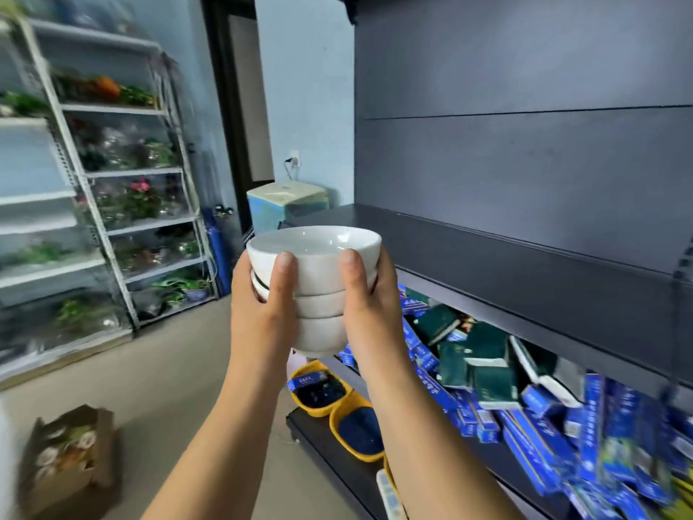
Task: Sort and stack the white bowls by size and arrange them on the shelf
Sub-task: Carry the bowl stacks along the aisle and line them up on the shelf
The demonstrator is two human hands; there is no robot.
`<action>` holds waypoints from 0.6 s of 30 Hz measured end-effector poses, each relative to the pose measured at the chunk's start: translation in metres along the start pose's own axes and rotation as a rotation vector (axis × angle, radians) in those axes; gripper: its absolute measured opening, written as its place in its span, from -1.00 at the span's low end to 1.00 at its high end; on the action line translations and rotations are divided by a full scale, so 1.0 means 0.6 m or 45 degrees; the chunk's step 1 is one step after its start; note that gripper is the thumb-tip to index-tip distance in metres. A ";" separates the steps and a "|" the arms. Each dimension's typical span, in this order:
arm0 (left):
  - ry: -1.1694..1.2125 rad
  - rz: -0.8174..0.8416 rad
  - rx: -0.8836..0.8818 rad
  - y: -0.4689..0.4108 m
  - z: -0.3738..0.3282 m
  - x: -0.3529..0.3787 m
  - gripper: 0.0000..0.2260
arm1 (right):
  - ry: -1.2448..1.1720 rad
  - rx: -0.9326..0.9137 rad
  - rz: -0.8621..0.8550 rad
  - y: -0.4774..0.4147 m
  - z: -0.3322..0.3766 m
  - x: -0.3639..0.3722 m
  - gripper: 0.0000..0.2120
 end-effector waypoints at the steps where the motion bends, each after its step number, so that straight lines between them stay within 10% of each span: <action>1: 0.000 -0.007 0.001 -0.016 0.010 -0.012 -0.46 | 0.003 0.006 0.010 -0.011 -0.015 0.017 -0.45; 18: -0.024 0.006 0.074 -0.411 0.235 0.043 -0.37 | 0.042 0.026 -0.077 -0.395 -0.258 0.112 -0.18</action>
Point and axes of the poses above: each hand's wrist, its own y-axis away from the middle knuckle, its own x-axis out of the palm, z = x × y, the point moved 8 cm from there along -y, towards the middle knuckle, and after that the axes turned 3 degrees about -y, right-handed, at the moved point
